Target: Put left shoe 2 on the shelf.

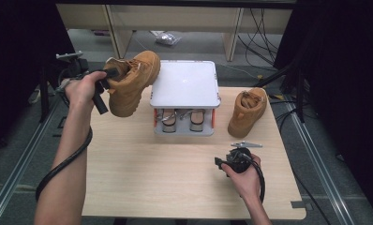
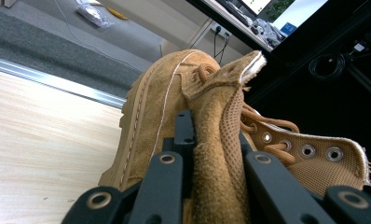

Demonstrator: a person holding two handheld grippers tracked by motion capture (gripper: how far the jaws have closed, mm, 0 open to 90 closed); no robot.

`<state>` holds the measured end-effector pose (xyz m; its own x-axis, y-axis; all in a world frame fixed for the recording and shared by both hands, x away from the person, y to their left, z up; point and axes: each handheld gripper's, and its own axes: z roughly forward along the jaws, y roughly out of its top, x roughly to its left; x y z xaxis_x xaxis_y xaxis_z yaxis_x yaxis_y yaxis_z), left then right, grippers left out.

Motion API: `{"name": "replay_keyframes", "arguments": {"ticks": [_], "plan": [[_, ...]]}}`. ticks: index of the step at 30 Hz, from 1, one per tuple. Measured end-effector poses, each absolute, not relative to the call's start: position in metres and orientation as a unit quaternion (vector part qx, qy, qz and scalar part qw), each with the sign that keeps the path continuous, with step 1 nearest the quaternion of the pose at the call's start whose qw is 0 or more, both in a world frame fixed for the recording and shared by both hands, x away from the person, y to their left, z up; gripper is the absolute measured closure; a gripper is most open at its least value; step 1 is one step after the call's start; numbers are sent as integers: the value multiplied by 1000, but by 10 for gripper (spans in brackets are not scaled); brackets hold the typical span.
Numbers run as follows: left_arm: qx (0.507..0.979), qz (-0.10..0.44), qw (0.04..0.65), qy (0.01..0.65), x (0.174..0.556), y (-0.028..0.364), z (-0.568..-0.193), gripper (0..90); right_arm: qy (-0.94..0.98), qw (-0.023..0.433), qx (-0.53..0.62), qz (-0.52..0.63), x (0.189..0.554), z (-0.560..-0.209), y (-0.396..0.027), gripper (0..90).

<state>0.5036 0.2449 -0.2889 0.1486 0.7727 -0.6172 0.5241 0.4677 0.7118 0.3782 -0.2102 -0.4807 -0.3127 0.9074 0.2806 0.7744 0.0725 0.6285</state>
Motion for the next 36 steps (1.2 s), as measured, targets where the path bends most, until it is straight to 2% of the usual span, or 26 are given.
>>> {"name": "replay_keyframes", "arguments": {"ticks": [36], "plan": [[528,97,562,629,539,185,-275,806,728,92,581,352,379,-482,-212,452]]}}
